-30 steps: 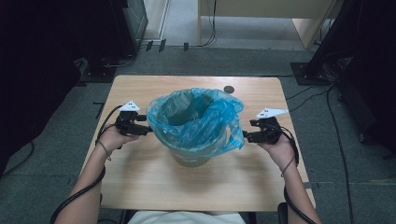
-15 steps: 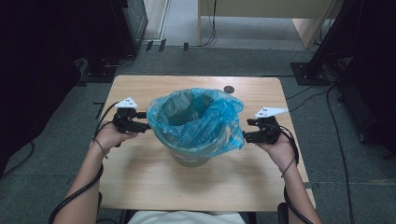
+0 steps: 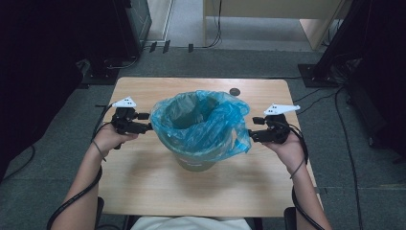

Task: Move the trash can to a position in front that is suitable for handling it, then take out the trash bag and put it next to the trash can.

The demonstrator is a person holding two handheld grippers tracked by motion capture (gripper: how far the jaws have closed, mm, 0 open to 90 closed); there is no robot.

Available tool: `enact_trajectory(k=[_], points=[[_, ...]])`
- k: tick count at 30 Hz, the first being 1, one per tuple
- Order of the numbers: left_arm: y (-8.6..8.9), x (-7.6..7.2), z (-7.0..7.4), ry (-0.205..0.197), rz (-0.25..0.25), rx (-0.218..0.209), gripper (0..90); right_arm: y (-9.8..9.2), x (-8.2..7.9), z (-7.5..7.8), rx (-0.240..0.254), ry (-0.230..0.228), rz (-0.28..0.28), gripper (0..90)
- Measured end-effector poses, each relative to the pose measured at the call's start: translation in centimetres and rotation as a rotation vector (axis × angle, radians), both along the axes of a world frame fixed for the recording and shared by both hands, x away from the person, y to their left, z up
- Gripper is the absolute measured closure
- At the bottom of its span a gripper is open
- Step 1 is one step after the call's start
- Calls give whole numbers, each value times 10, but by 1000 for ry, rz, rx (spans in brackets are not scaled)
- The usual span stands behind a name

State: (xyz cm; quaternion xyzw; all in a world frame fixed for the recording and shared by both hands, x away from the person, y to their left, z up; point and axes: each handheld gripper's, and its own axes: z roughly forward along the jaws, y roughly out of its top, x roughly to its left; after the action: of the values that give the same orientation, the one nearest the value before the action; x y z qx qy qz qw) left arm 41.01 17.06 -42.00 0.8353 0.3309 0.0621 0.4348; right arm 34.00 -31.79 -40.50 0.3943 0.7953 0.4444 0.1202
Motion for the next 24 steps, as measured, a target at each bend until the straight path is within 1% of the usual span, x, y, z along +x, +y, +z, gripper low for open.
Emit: enact_trajectory(k=[2, 4, 8, 9, 10, 11, 12, 13, 14, 15, 16, 17, 19, 20, 21, 22, 24], points=[[0, 1, 2, 3, -14, -4, 322, -2, -1, 1, 10, 6, 5, 296], [0, 2, 4, 2, -19, -5, 325, -2, -1, 1, 8, 12, 9, 296], [-1, 6, 14, 0, -38, -5, 327, -6, -2, 6, 13, 11, 20, 296], [-1, 7, 20, -6, -40, -5, 334, -7, -2, 10, 10, 2, 20, 296], [-1, 7, 20, -6, -40, -5, 338, -8, -3, 13, 9, -6, 20, 295], [1, 7, 27, -13, -56, -11, 338, -8, -3, 16, 11, -14, 25, 294], [1, 7, 27, -13, -56, -11, 346, -8, -3, 16, 11, -14, 25, 294], [3, 7, 32, -20, -65, -37, 346, -8, -3, 18, 11, -22, 32, 293], [4, 8, 37, -19, -71, -66, 356, -8, -3, 21, 12, -28, 36, 293], [5, 8, 41, -16, -78, -81, 358, -8, -2, 24, 17, -32, 41, 292], [4, 8, 45, -24, -81, -80, 358, -7, -2, 30, 16, -45, 44, 292], [1, 8, 51, -35, -97, -61, 358, -7, -2, 33, 16, -55, 47, 292], [-2, 8, 55, -39, -123, -60, 358, -6, -3, 40, 21, -79, 50, 293], [-2, 8, 55, -39, -123, -60, 358, -6, -3, 40, 21, -79, 50, 293], [-4, 8, 57, -39, -131, -66, 358, -6, -4, 44, 31, -86, 52, 293], [-5, 8, 59, -41, -136, -72, 358, -4, -4, 49, 53, -93, 54, 293], [-7, 8, 63, -43, -142, -89, 358, -3, -3, 51, 57, -95, 57, 293]])
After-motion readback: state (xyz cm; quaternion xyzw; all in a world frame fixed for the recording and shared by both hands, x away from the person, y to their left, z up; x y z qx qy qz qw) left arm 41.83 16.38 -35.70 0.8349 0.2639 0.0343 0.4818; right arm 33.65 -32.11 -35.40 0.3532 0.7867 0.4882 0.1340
